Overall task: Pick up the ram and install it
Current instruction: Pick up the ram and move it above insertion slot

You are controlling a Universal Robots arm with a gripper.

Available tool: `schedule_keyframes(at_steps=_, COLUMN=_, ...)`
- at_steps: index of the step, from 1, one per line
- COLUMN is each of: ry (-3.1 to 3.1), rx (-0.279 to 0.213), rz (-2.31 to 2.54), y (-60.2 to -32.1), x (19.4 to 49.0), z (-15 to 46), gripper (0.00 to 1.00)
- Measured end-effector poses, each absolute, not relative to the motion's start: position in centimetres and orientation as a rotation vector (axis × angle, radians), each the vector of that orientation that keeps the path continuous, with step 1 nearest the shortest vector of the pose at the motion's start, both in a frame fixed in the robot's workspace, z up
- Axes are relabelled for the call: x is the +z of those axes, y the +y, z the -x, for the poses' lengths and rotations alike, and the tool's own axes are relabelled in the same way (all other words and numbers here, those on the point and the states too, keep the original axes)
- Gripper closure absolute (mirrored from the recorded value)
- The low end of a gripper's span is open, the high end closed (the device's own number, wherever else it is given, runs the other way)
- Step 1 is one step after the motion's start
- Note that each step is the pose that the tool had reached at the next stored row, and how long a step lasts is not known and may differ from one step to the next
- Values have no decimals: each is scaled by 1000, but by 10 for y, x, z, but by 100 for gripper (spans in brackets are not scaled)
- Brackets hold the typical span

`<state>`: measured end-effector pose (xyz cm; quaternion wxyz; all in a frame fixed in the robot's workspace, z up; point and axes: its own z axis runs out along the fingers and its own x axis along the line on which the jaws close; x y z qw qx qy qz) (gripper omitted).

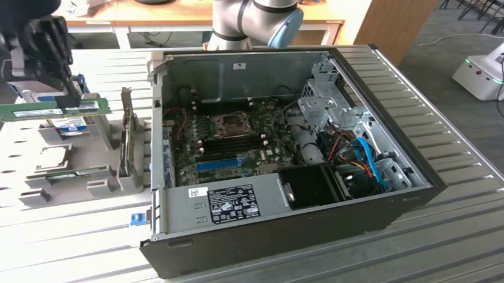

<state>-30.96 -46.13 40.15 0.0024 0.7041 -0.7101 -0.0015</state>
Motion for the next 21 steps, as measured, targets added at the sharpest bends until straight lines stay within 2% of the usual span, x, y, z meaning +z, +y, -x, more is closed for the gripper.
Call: schedule_keyframes(at_steps=21, ry=-2227, rx=-5, rz=-2208, y=-461, x=402, z=263, gripper=88)
